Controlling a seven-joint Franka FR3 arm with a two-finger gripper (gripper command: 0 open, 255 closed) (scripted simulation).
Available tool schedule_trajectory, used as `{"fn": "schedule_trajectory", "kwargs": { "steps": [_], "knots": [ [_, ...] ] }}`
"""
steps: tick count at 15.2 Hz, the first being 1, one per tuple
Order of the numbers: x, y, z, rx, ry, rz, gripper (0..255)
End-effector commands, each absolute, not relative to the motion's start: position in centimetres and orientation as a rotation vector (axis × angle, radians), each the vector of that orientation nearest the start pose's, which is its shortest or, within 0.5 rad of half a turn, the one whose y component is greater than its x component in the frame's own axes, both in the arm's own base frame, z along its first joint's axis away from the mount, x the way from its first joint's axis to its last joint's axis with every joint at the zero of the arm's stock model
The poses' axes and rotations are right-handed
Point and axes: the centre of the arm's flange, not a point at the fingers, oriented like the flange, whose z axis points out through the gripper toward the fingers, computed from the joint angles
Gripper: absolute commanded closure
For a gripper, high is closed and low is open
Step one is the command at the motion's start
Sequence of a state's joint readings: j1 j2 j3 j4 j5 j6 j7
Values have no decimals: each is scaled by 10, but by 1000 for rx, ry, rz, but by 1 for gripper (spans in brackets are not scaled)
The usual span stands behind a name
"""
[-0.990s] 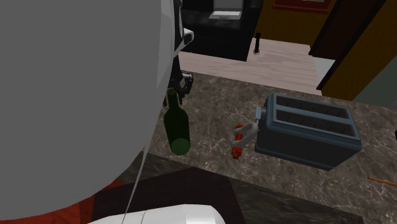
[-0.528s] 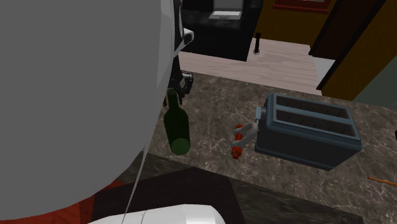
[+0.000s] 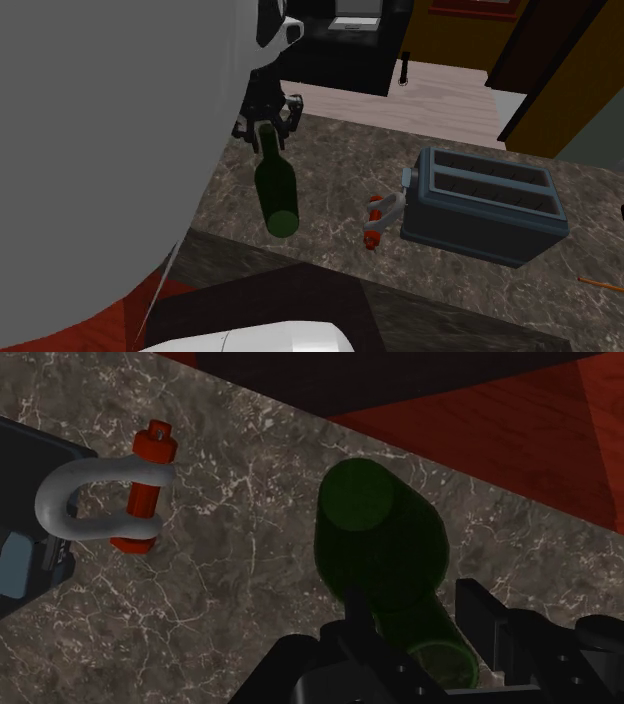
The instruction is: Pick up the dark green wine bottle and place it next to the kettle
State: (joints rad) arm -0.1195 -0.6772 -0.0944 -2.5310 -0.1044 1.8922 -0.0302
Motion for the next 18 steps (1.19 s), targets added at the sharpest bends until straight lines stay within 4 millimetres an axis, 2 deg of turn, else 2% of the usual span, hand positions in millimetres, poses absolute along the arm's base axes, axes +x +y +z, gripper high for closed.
{"fn": "schedule_trajectory", "kwargs": {
  "steps": [1,18],
  "knots": [
    [340,-85,507,-3179,212,-52,255],
    [340,-85,597,-3179,212,-52,255]
  ]
}}
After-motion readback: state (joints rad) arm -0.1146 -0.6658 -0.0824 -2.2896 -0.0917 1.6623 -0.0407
